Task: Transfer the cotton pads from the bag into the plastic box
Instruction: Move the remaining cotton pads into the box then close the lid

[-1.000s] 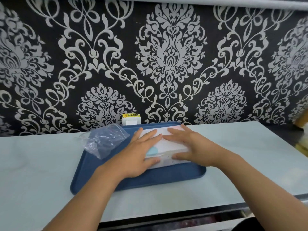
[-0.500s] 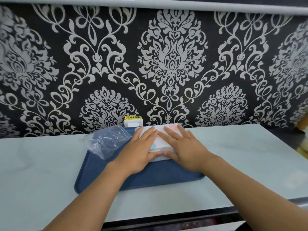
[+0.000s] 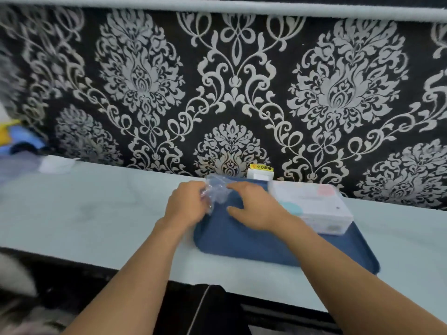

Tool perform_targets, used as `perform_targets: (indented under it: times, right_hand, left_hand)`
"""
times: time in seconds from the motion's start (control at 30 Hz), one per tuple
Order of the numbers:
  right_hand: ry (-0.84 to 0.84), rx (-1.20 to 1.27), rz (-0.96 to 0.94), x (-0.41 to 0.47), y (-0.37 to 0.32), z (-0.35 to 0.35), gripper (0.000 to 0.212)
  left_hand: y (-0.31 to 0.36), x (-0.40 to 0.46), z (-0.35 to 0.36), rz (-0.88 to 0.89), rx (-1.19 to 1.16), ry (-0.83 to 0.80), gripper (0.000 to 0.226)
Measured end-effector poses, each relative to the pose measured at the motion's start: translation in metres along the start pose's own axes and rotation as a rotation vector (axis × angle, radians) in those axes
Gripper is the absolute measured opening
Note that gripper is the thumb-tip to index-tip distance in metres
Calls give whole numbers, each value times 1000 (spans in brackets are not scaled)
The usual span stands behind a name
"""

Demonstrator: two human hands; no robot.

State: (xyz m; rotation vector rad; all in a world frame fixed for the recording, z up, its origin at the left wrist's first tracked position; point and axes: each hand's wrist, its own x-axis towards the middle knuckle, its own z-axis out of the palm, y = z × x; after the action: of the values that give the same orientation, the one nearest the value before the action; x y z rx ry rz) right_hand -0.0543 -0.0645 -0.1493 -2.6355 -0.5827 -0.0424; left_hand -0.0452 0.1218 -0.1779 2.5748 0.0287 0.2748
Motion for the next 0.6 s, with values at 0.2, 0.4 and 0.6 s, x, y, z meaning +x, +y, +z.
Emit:
perform_targets:
  times: [0.2, 0.4, 0.6]
  right_hand:
    - [-145, 538, -35, 35, -147, 57, 30]
    - [-497, 687, -2, -12, -287, 187, 32]
    - [-919, 519, 102, -48, -281, 288, 6]
  left_hand:
    - [-109, -80, -122, -16, -91, 279, 9]
    - [-245, -226, -161, -160, 92, 291, 26]
    - [-309, -298, -70, -570, 142, 107, 20]
